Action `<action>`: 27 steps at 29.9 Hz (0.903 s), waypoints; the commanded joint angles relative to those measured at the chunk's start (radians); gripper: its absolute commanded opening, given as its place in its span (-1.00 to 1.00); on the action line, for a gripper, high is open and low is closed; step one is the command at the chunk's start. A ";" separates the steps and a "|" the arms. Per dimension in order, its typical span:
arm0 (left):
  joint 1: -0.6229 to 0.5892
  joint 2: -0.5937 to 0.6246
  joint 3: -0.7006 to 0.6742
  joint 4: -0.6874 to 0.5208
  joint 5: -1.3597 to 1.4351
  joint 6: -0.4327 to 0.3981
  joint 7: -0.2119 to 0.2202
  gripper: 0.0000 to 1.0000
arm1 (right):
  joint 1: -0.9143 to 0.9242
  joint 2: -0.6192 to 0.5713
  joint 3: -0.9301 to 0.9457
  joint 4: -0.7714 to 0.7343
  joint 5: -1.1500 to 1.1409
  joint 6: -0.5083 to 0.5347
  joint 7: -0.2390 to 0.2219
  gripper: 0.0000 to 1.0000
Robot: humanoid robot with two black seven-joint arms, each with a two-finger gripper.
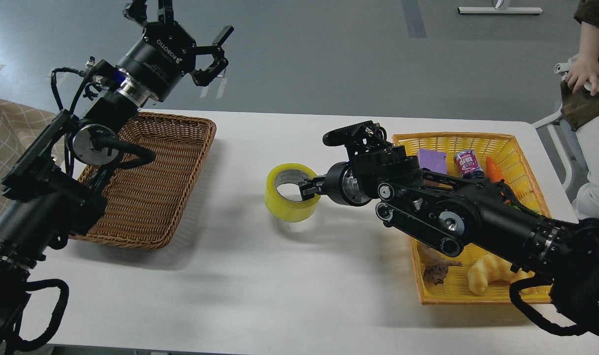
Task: Place and transfer tape with both arms
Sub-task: 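Set the tape roll on the table and release the right gripper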
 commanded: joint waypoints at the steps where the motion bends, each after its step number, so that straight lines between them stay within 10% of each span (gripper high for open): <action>1: 0.002 -0.002 0.000 0.000 0.000 0.000 0.000 0.97 | 0.000 0.001 -0.013 -0.013 -0.003 0.000 -0.001 -1.00; 23: 0.000 -0.003 0.000 -0.001 0.000 0.000 0.000 0.97 | -0.028 0.001 -0.036 -0.059 -0.046 0.000 -0.002 -1.00; 27: 0.000 -0.002 0.001 -0.001 0.000 0.000 0.000 0.97 | -0.028 0.001 -0.030 -0.059 -0.044 0.000 -0.002 0.02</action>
